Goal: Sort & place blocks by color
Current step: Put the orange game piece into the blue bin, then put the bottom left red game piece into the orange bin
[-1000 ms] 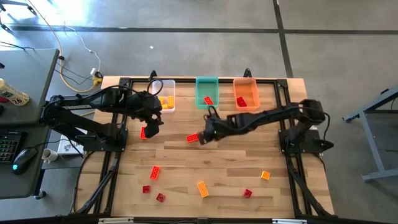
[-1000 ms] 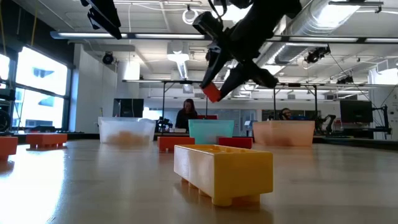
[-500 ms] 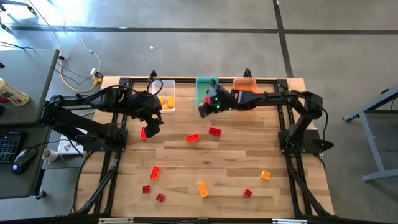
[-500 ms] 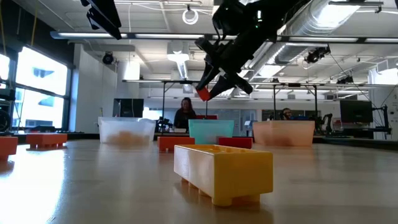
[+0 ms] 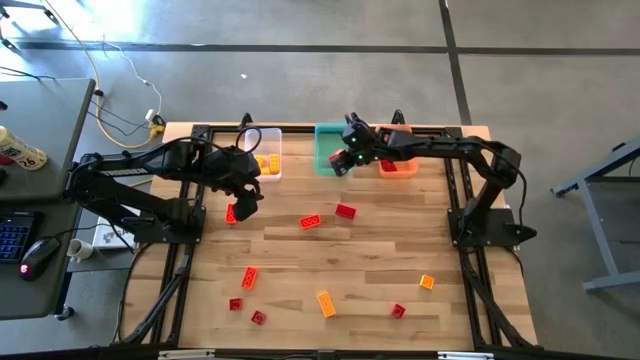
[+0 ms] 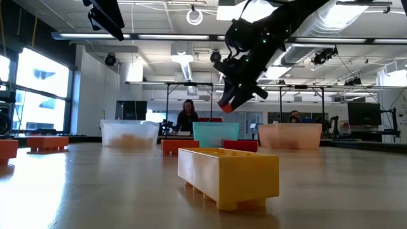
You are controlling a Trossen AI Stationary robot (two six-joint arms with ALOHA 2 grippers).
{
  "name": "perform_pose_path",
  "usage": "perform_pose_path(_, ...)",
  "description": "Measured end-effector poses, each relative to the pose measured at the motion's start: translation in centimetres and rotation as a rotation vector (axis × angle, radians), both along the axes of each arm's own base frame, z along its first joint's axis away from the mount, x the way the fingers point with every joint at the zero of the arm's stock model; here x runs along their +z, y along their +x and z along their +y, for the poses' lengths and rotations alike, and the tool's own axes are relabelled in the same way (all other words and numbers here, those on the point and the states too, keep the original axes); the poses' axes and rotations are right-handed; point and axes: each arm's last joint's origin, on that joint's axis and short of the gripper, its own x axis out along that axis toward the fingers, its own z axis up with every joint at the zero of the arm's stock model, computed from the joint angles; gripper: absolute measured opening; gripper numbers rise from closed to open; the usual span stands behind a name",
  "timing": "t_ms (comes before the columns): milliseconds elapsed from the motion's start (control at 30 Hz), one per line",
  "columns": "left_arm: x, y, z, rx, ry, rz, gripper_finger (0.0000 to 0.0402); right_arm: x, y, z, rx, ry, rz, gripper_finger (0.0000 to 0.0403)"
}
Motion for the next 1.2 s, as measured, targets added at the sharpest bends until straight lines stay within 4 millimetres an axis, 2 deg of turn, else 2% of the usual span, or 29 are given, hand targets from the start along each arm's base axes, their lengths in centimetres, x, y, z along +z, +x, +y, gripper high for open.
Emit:
perform_pose_path(267, 0.0, 0.0, 0.0, 0.000, 0.000, 0.000, 0.0211, -1.6, 0.4, -0.2, 0.012, 0.020, 0.054, 0.0107)
perform_pose_path(500, 0.0, 0.0, 0.0, -0.007, -0.005, -0.001, 0.0212, -1.7, 0.3, -0.2, 0.003, 0.023, 0.057, 0.0110)
perform_pose_path(700, 0.0, 0.0, -0.2, -0.038, -0.050, -0.008, 0.0212, -1.7, 0.3, -0.3, -0.042, 0.033, 0.050, 0.0175)
perform_pose_path(900, -0.1, 0.0, -0.4, -0.075, -0.108, -0.012, 0.0211, -1.7, 0.3, -0.3, -0.050, 0.039, 0.046, 0.0193)
perform_pose_path(1000, -0.1, 0.0, -0.6, -0.083, -0.112, -0.012, 0.0212, -1.4, 0.3, -0.3, -0.058, 0.059, 0.037, 0.0194)
perform_pose_path(1200, -0.2, 0.0, -1.6, -0.136, -0.115, 0.010, 0.0211, 0.9, 1.0, 0.1, -0.045, 0.049, 0.045, 0.0196)
